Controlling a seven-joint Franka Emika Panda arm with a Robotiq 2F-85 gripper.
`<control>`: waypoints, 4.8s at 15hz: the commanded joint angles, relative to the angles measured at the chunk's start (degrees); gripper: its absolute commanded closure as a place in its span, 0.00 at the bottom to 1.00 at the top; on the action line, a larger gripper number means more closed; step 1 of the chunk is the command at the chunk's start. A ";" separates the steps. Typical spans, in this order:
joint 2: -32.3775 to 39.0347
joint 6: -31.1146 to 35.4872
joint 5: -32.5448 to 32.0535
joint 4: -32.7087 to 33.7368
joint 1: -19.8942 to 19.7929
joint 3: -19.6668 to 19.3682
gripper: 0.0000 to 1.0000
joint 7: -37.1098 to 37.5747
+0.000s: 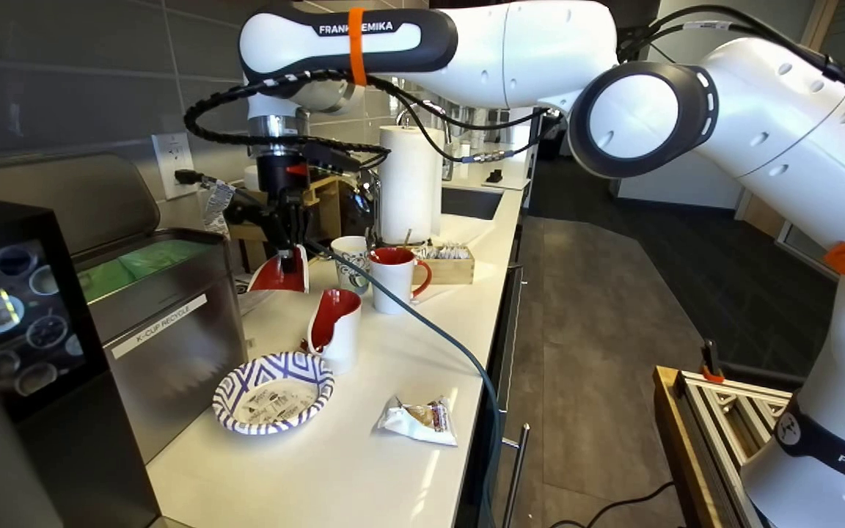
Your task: Pick up the broken piece of the mug from the back of the counter and put it in the broken mug.
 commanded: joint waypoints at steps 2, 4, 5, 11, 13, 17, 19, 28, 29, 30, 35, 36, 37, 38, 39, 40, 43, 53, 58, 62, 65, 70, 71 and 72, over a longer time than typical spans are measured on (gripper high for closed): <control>-3.75 5.09 -0.81 -6.51 -1.32 -0.78 0.97 -1.92; -5.68 3.45 -0.02 -8.26 -2.21 -0.41 0.97 -2.03; -6.96 2.64 -0.01 -9.26 -2.67 -0.54 0.97 -1.79; -16.42 1.47 1.54 -17.93 -5.87 -0.59 0.97 0.69; -12.62 1.47 0.49 -12.19 -5.11 -0.79 0.89 0.15; -16.01 1.47 1.20 -16.23 -6.00 -0.79 0.89 0.88; -17.62 2.97 1.95 -18.97 -6.18 -0.59 0.97 1.65; -33.54 14.34 13.25 -42.02 -11.72 -0.26 0.97 -0.38; -35.16 13.39 14.17 -44.45 -12.70 -0.33 0.97 -1.48; -36.75 11.59 17.07 -46.56 -11.34 -3.79 0.97 -4.55; -46.39 5.62 22.80 -60.42 -12.54 -8.11 0.97 -25.18; -48.75 4.80 23.31 -63.07 -12.37 -9.20 0.97 -28.76; -51.10 4.65 23.49 -65.90 -11.86 -10.42 0.97 -31.97; -53.47 4.60 23.82 -68.69 -11.29 -11.60 0.97 -34.13; -55.95 4.59 24.22 -71.53 -10.68 -12.68 0.97 -35.92; -58.48 5.06 24.52 -74.55 -9.72 -13.57 0.97 -36.51; -56.41 4.15 22.70 -71.62 -7.56 -16.00 0.89 -35.11; -73.83 27.41 23.20 -90.76 1.30 -13.97 0.97 -11.33; -78.57 44.42 20.93 -99.71 4.73 -11.08 0.97 1.91; -74.76 53.68 14.95 -101.40 7.27 -6.93 0.97 9.48; -68.73 57.58 5.72 -98.58 7.59 -3.51 0.97 16.56; -58.87 55.95 -4.87 -89.13 8.04 -3.46 0.97 21.22; -56.47 55.89 -5.95 -86.39 8.17 -3.91 0.97 20.74; -54.02 55.66 -5.89 -83.64 8.38 -4.50 0.97 19.55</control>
